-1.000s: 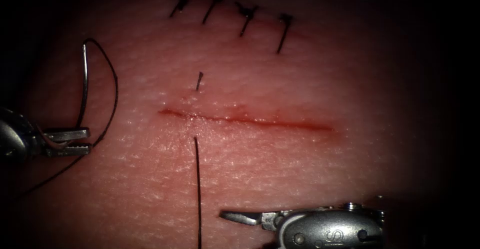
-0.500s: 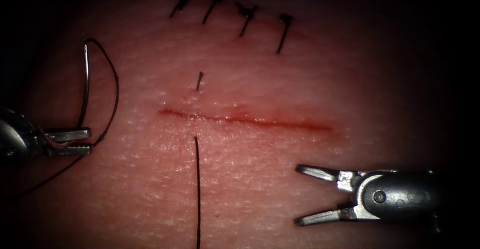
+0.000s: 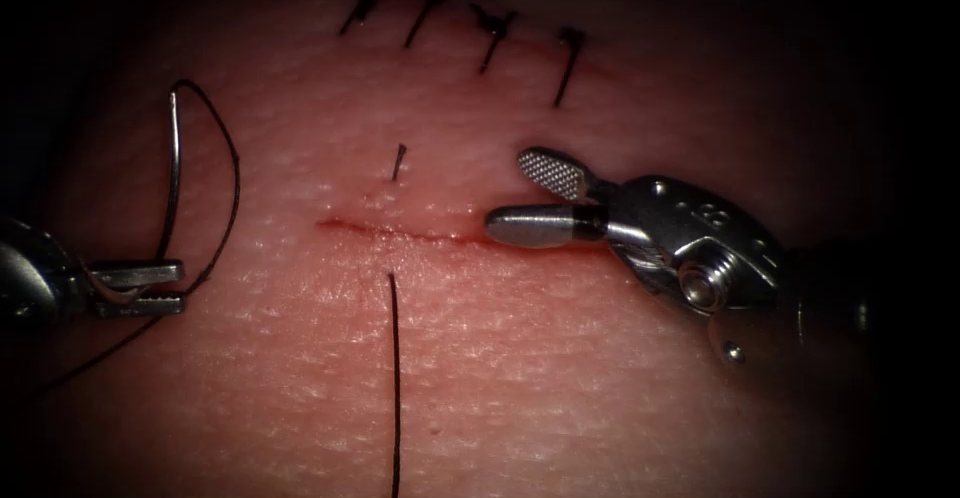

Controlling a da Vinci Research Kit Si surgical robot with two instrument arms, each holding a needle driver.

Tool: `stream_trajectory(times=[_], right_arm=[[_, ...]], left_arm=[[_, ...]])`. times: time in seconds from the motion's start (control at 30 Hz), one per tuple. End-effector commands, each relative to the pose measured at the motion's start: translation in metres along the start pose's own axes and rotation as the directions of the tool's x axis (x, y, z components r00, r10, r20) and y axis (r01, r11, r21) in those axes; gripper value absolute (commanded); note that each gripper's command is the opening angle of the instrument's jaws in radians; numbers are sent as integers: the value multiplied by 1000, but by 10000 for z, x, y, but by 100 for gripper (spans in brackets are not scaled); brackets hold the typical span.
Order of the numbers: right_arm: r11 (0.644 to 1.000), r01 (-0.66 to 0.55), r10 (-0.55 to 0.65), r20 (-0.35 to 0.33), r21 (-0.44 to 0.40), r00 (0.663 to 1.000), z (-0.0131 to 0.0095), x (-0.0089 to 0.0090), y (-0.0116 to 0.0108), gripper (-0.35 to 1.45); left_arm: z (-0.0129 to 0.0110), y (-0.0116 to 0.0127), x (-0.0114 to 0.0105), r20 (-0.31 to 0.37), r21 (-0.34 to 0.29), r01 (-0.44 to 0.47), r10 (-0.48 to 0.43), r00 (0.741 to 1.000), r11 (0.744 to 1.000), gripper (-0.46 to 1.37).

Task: Wound Closure
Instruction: Use the right hand to grab the suture tail and lengthen it

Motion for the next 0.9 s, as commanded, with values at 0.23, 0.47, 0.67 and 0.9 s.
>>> stream_trajectory(times=[0.23,0.47,0.67,0.9], right_arm=[[999,2,0,49,-42,999,49,-22,8,93],[993,-80,83,39,-90,996,85,-46,31,94],[984,-116,121,25,-138,992,97,-46,36,93],[982,-134,138,18,-135,990,106,-46,27,81]], left_arm=[[0,0,0,0,-8,0,0,1000,1000,-35],[-1,0,0,0,-8,0,0,1000,1000,-35],[-1,0,0,0,-8,0,0,1000,1000,-35],[-1,-1,0,-1,-8,0,0,1000,1000,-35]])
